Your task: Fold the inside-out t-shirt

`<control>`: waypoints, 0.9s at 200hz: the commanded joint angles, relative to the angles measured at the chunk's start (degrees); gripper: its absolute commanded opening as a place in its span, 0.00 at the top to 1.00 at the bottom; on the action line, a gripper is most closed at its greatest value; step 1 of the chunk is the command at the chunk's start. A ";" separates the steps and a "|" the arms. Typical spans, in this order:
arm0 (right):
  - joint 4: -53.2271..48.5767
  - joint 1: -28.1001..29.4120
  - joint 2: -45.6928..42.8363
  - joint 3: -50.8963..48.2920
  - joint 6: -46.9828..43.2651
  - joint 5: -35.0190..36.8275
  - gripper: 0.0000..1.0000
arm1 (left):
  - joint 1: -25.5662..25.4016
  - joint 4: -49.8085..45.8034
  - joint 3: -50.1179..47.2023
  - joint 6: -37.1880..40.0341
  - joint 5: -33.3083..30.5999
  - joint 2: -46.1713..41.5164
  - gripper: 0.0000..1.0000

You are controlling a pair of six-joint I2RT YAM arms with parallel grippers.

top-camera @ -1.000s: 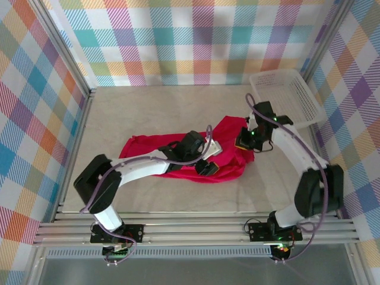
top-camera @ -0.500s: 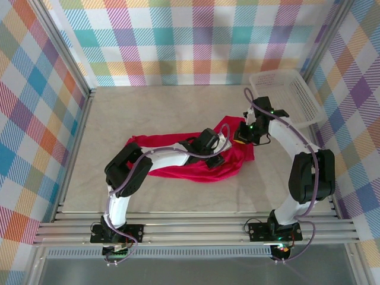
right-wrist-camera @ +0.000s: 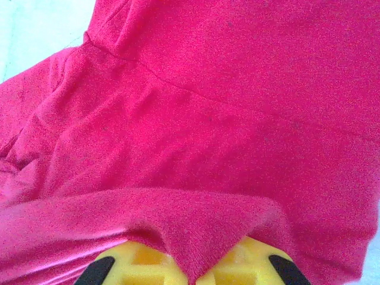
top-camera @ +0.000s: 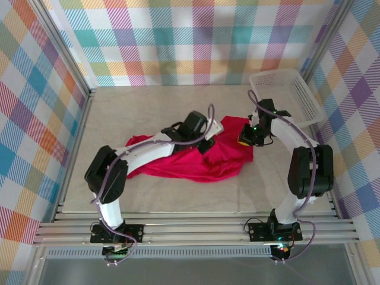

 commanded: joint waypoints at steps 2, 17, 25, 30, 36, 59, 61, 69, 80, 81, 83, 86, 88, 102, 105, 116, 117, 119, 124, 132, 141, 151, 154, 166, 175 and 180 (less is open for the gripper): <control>1.32 -0.68 4.62 3.92 -0.41 4.46 1.00 | 2.84 -5.89 5.76 -2.44 2.17 2.51 1.00; 1.77 -0.68 7.11 6.60 -0.04 4.22 1.00 | 4.38 -8.90 11.00 -4.31 5.77 8.33 1.00; 0.78 -0.53 8.08 8.25 0.09 4.05 0.95 | 5.12 -10.87 14.60 -5.78 7.18 11.05 1.00; -0.19 -0.30 8.37 9.11 0.05 4.07 0.93 | 5.56 -12.25 16.63 -6.85 7.64 12.96 1.00; -1.18 0.20 8.07 9.93 -0.07 4.43 0.92 | 5.92 -13.81 18.87 -7.78 8.44 14.87 1.00; -4.14 2.45 2.50 8.48 -0.25 8.03 0.71 | 6.80 -16.39 21.85 -10.27 8.82 17.80 1.00; -4.28 2.67 1.87 8.11 -0.26 8.34 0.70 | 6.84 -16.31 21.70 -10.53 8.90 17.80 1.00; -4.29 3.89 -1.00 6.08 -0.04 9.01 0.68 | 7.11 -15.71 21.15 -11.53 8.96 17.55 1.00; -3.15 5.79 -4.93 2.44 0.85 8.29 0.67 | 7.53 -15.15 20.37 -12.83 9.29 17.19 1.00; -2.99 5.99 -5.30 2.03 0.96 8.18 0.67 | 7.56 -15.08 20.29 -12.92 9.30 17.14 1.00; -2.61 6.39 -5.97 1.55 1.21 7.98 0.66 | 7.62 -15.04 20.19 -13.08 9.37 17.05 1.00; -2.00 7.04 -6.94 0.12 1.62 7.60 0.66 | 7.66 -14.85 19.94 -13.43 9.40 16.95 1.00; -1.57 7.47 -7.50 -0.53 1.95 7.27 0.66 | 7.73 -14.78 19.79 -13.56 9.40 16.94 1.00; 2.17 10.33 -10.54 -5.60 4.95 4.56 0.67 | 7.89 -14.04 18.80 -14.16 9.24 16.35 1.00; 2.99 11.04 -10.91 -6.53 5.72 4.02 0.68 | 7.85 -13.89 18.54 -14.36 9.16 16.18 1.00; 6.17 13.54 -11.37 -8.90 8.13 3.55 0.71 | 7.85 -13.12 17.69 -15.60 8.83 15.76 1.00; 6.46 13.81 -11.37 -9.08 8.25 3.65 0.71 | 7.85 -13.10 17.63 -15.67 8.81 15.77 1.00; 6.96 14.35 -11.26 -9.29 8.59 3.77 0.72 | 7.85 -13.03 17.59 -15.97 8.79 15.78 1.00; 8.10 15.46 -10.80 -9.66 9.23 3.99 0.73 | 7.85 -13.18 17.64 -16.47 8.74 15.85 1.00; 9.12 16.77 -9.21 -9.51 9.94 4.39 0.74 | 7.91 -13.58 17.87 -17.40 8.38 15.95 1.00; 9.70 17.77 -6.65 -8.83 10.59 4.99 0.74 | 7.93 -13.95 18.13 -18.28 8.01 16.10 1.00; 10.53 18.47 -3.84 -8.15 11.26 5.99 0.67 | 8.02 -14.36 18.36 -18.95 7.94 16.20 1.00; 10.78 18.70 -3.06 -7.99 11.42 6.35 0.64 | 8.09 -14.44 18.36 -19.10 7.97 16.22 1.00; 11.76 19.15 -0.16 -7.30 12.64 8.50 0.56 | 8.24 -14.77 18.36 -19.96 7.76 16.14 1.00; 12.96 19.34 1.47 -6.85 13.45 10.29 0.50 | 8.50 -15.06 18.36 -20.54 7.89 15.93 1.00; 13.58 19.36 2.34 -6.48 13.86 11.50 0.47 | 8.62 -15.11 18.30 -20.80 7.90 15.88 1.00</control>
